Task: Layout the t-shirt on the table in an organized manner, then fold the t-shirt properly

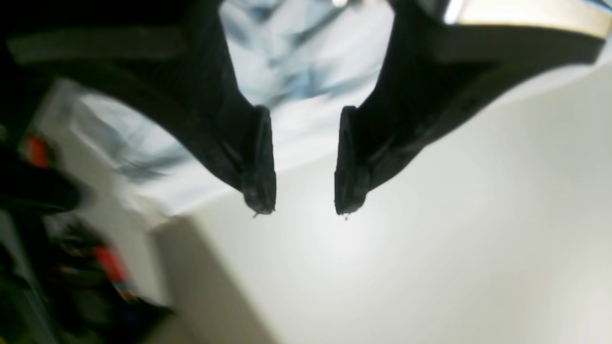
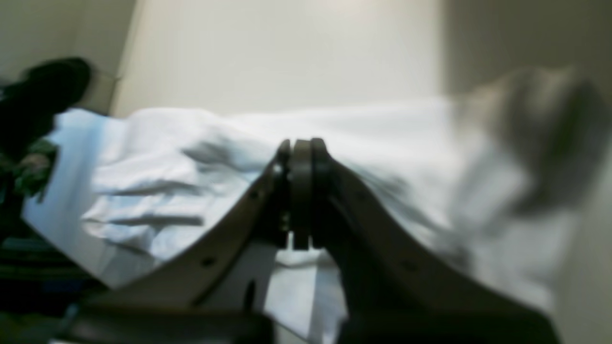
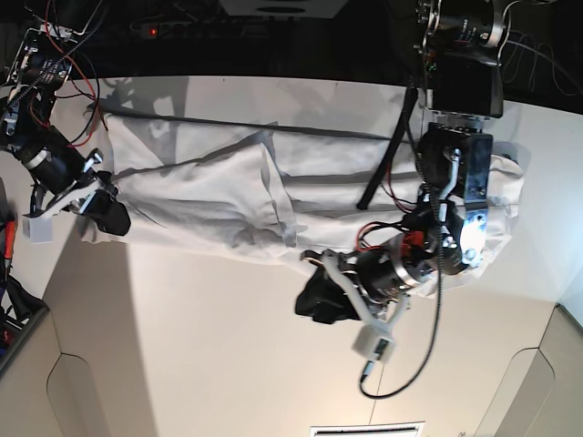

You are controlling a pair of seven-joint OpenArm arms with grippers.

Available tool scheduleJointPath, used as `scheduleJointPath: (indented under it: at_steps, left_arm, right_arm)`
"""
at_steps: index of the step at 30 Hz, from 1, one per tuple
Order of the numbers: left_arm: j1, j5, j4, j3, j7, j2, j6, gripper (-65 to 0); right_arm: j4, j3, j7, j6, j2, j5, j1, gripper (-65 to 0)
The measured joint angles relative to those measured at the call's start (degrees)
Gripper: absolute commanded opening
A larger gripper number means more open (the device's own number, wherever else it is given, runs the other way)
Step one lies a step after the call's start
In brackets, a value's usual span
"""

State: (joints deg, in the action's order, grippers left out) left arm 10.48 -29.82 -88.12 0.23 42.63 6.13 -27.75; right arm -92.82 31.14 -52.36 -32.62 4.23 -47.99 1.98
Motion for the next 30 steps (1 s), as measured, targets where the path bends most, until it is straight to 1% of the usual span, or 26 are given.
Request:
scheduleJointPath:
  at_steps: [2, 3, 5, 7, 8, 9, 11, 13, 16, 18, 20, 22, 24, 26, 28, 30]
  left_arm:
    - [0.0, -0.3, 0.0, -4.0, 0.1, 2.5, 0.3, -40.4]
    - [0.0, -0.6, 0.0, -6.1, 0.1, 3.9, 0.4, -40.4]
    - [-0.2, -1.7, 0.0, -10.3, -0.1, 6.6, 1.5, -40.4]
    - [-0.4, -3.1, 0.6, -14.6, 0.0, 9.1, 1.8, -40.4]
    - [-0.6, -4.2, 1.2, -16.9, 0.0, 10.3, 1.7, -40.3]
    - [-0.8, -5.3, 1.9, -19.1, 0.0, 11.6, 1.8, -38.8]
    - [-0.8, -7.1, 4.0, -23.2, -0.1, 13.9, 1.9, -35.2]
    - [-0.8, -8.1, 6.7, -26.6, 0.2, 15.7, 2.0, -33.2]
    - [-0.8, -8.7, 12.1, -29.5, 1.0, 17.2, 2.0, -33.1]
    - [-0.8, -10.0, 16.7, -31.1, 1.6, 17.8, 1.8, -33.2]
    - [-0.7, -12.9, 22.2, -33.4, 1.6, 18.7, 1.3, -33.2]
    - [-0.6, -15.8, 28.1, -35.9, 1.5, 20.1, 0.2, -33.2]
    - [-0.7, -17.5, 33.4, -37.8, 1.5, 21.5, -1.4, -33.2]
    - [-0.8, -18.4, 37.4, -38.6, 1.4, 22.1, -2.5, -33.2]
    - [-1.0, -18.2, 39.7, -38.7, 1.5, 22.1, -2.6, -33.2]
    - [-1.6, -17.3, 40.0, -38.5, -0.3, 22.1, -2.6, -33.2]
  right_arm:
    - [-1.9, -2.9, -0.1, -0.2, -1.3, 0.1, -0.1, -65.0]
    - [-2.7, -4.9, 0.0, -0.2, -1.9, 0.0, -0.1, -63.3]
    - [-3.8, -10.0, -0.2, -0.2, -3.1, 0.4, -0.1, -56.5]
    - [-4.3, -15.9, -0.1, -0.2, -4.2, 2.9, -0.4, -53.1]
    - [-4.3, -19.1, 0.0, -0.2, -4.9, 5.1, -0.7, -53.0]
    - [-4.3, -22.3, 0.1, -0.2, -5.6, 7.3, -1.0, -53.0]
    - [-4.3, -29.2, 1.9, -0.2, -7.0, 11.9, -1.6, -53.0]
    - [-4.3, -36.0, 4.2, -0.4, -8.4, 17.4, -2.2, -53.0]
    - [-4.2, -45.3, 7.0, -0.4, -9.1, 26.0, -3.4, -52.9]
    - [-4.2, -50.8, 7.7, -0.4, -8.8, 32.6, -4.3, -49.8]
    - [-4.1, -55.6, 7.8, 0.1, -8.7, 38.4, -4.8, -44.9]
    - [-3.8, -59.3, 8.4, 1.4, -8.6, 42.2, -4.7, -42.0]
    - [-2.6, -62.1, 8.9, 2.4, -8.7, 44.6, -4.5, -41.8]
    - [-1.1, -63.1, 10.6, 4.1, -8.7, 46.4, -4.5, -41.8]
    - [0.6, -63.0, 11.7, 4.5, -8.7, 47.6, -4.5, -41.8]
    - [2.0, -62.8, 11.7, 6.1, -8.6, 48.5, -4.5, -41.8]
